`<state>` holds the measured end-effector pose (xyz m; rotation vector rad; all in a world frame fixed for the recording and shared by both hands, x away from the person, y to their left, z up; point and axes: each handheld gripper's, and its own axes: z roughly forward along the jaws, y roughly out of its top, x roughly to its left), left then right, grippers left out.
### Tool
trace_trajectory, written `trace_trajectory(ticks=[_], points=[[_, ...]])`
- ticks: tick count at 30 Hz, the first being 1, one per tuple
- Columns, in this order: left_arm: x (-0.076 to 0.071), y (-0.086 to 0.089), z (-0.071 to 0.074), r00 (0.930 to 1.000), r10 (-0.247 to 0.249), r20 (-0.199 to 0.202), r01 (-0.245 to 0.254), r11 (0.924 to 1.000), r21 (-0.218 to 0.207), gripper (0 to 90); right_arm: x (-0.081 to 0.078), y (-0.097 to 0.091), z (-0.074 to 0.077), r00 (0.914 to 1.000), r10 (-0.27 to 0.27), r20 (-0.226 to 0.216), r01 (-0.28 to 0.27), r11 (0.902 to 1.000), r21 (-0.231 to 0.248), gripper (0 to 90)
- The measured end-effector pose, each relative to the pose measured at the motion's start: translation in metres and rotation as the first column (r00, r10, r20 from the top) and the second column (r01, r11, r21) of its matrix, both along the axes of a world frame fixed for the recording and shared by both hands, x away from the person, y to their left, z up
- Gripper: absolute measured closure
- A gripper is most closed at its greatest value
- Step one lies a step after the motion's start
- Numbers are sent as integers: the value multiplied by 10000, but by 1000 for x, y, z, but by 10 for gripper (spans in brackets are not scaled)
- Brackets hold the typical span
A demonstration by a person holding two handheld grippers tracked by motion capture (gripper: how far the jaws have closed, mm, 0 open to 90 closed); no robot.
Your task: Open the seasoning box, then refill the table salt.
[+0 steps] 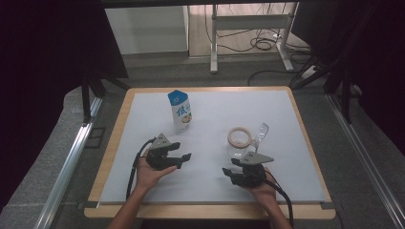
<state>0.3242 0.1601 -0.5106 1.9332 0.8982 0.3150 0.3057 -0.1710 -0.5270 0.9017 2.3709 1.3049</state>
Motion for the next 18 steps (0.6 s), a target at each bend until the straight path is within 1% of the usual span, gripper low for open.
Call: trace_trajectory(ticks=[3,5,6,8,9,13,18], points=[[0,5,-2,9996,295,36,-296,9994,173,330,1,0,-1,10000,0,-19,0,10000,-13,461],[0,9,-2,9992,393,9,-393,9991,136,330,1,0,-1,10000,-2,-25,2,10000,-27,459],[-1,12,-1,9983,578,50,-579,9983,75,331,1,0,-2,10000,-10,-11,10,10000,-63,458],[-1,15,-1,9978,664,24,-664,9978,30,332,0,0,-2,10000,-14,-12,14,10000,-60,457],[-1,18,0,9967,815,35,-815,9967,6,333,0,0,-2,10000,-12,-16,12,10000,-58,457],[0,26,2,9934,1147,13,-1147,9933,-146,338,0,1,-1,10000,4,-25,-4,10000,-70,457],[4,32,3,9905,1372,-91,-1374,9903,-206,357,0,3,-2,10000,55,-29,-56,9999,-111,455]])
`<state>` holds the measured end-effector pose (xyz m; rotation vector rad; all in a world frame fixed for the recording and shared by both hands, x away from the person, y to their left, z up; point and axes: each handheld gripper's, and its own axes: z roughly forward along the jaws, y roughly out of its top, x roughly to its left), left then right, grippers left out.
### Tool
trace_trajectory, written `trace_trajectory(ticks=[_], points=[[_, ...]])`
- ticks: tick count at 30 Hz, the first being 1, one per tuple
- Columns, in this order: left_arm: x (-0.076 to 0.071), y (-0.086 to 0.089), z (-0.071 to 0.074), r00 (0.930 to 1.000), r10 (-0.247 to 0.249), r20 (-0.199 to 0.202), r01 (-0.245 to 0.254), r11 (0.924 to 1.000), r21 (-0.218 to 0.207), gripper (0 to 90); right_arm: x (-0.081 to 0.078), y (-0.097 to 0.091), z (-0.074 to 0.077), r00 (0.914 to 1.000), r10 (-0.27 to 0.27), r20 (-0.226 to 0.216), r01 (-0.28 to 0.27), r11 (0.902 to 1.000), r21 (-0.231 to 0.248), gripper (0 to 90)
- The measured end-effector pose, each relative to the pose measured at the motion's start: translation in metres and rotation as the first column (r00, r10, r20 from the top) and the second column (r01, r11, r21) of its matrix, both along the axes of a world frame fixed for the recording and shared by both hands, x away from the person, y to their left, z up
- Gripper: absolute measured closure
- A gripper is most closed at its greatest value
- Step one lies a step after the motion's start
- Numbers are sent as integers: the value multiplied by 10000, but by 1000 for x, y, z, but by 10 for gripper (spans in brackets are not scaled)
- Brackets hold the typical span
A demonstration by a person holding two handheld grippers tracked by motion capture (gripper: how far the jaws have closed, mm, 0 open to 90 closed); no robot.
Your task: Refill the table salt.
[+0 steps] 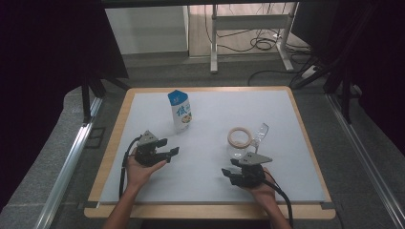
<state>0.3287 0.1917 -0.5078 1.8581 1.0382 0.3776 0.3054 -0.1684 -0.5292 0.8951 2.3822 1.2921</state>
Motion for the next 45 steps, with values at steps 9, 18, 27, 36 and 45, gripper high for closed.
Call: trace_trajectory(ticks=[9,18,27,36,45], points=[[18,7,5,9993,366,8,-366,9992,-182,388,0,1,-1,10000,-41,-31,41,10000,-38,455],[41,11,14,9982,590,50,-589,9981,-183,399,-1,3,-1,10000,43,-13,-43,10000,-39,451],[56,8,14,9984,571,-39,-572,9982,-160,400,0,3,-2,10000,27,-75,-27,10000,-71,446],[76,7,26,9978,664,73,-660,9967,-470,403,0,4,-2,9999,45,-90,-46,9999,-95,446],[95,3,37,9964,801,272,-781,9948,-654,420,-1,5,-2,10000,72,-62,-72,9999,-108,444]])
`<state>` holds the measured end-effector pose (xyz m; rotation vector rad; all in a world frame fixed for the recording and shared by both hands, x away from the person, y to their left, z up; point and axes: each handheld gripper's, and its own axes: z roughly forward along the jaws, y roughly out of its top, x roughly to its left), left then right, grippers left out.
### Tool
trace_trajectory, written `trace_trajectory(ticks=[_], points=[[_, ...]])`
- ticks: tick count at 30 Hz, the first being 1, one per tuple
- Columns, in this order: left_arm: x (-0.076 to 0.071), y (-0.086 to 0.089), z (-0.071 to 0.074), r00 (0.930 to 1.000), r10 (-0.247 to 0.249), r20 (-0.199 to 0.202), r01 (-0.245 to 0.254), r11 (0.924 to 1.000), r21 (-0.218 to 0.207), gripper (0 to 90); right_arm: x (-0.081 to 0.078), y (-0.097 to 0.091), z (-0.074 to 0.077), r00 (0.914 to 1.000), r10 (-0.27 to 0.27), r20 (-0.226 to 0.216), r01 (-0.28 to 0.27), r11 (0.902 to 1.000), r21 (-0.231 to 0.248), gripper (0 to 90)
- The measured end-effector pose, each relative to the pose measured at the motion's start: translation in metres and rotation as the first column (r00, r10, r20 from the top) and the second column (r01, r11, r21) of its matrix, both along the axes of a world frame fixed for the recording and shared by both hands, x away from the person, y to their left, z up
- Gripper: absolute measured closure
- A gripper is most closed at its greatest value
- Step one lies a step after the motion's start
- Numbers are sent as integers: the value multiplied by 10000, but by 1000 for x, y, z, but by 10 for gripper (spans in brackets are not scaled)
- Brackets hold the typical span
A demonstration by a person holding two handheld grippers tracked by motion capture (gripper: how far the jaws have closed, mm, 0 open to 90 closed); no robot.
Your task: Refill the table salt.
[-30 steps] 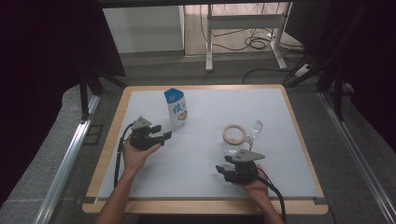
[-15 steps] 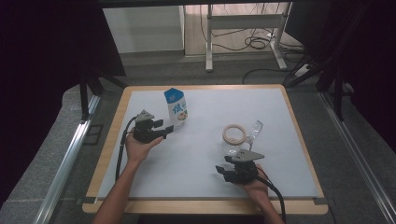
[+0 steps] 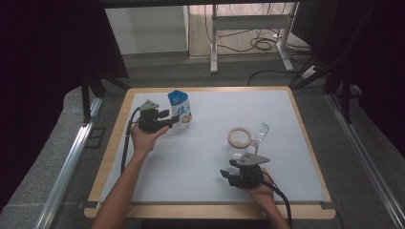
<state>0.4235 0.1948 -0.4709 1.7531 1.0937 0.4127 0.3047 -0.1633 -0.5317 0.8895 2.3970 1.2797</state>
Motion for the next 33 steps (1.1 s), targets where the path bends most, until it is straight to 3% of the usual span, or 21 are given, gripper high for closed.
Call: trace_trajectory(ticks=[9,13,15,16,20,25,29,33], points=[[24,-15,1,10000,-71,52,70,9998,164,489,0,1,0,10000,13,-20,-13,10000,-65,438],[33,-20,-1,10000,38,62,-40,9997,245,579,0,1,0,10000,21,-19,-22,10000,-44,437],[34,-19,-1,10000,27,57,-28,9998,179,591,0,1,0,10000,24,-20,-24,10000,-34,436],[35,-18,-3,9999,-110,81,109,9999,40,660,0,0,0,10000,10,-19,-10,10000,-34,436],[34,-18,-5,9997,-143,195,141,9999,95,778,0,1,0,10000,12,-19,-12,10000,-56,436],[32,-16,-6,9991,-59,414,55,9999,91,851,0,1,0,10000,-9,-10,9,10000,-49,436],[32,-16,-7,9987,-164,486,178,9994,-286,893,0,2,0,10000,-15,46,15,10000,6,436],[31,-22,-5,9972,-288,686,299,9995,-140,896,0,2,1,9999,-21,116,20,10000,55,436]])
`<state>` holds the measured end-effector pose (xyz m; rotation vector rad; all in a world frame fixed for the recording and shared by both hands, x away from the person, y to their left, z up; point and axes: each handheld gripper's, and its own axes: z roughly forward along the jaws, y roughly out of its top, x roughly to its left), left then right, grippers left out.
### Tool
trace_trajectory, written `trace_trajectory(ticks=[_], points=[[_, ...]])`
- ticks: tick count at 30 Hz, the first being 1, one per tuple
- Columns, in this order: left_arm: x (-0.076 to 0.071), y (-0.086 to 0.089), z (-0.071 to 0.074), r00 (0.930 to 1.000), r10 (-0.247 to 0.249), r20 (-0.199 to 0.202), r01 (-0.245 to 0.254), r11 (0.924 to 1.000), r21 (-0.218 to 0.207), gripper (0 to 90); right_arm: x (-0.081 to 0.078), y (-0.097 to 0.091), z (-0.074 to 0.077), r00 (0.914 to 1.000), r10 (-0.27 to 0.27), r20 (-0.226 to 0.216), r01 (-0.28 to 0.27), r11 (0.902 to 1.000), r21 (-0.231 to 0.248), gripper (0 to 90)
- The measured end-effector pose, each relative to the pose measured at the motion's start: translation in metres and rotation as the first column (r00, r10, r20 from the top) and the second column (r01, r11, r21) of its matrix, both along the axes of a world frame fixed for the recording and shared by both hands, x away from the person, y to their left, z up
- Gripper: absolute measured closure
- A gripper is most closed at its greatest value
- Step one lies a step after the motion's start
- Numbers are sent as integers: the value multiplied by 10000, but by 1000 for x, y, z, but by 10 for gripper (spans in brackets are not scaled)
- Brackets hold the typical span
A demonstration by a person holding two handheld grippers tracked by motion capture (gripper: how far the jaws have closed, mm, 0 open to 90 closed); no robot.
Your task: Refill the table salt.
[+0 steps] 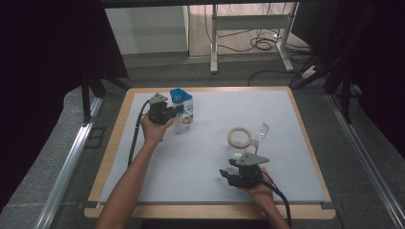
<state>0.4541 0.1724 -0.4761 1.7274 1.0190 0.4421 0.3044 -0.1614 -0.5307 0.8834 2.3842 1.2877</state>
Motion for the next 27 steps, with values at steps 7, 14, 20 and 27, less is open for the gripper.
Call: trace_trajectory(ticks=[7,14,20,27], points=[[-5,-6,5,9998,-98,154,96,9999,122,898,-1,-2,2,9999,-44,100,43,10000,76,436],[-19,-6,12,9981,-571,236,572,9983,-59,899,-3,-1,4,9997,-79,224,77,9999,98,436],[-32,-4,20,9957,-830,410,842,9961,-275,898,-5,3,3,9997,-39,257,37,10000,50,436],[-42,-1,20,9939,-1032,397,1048,9936,-417,897,-6,5,4,9992,-9,395,4,9999,124,436]])
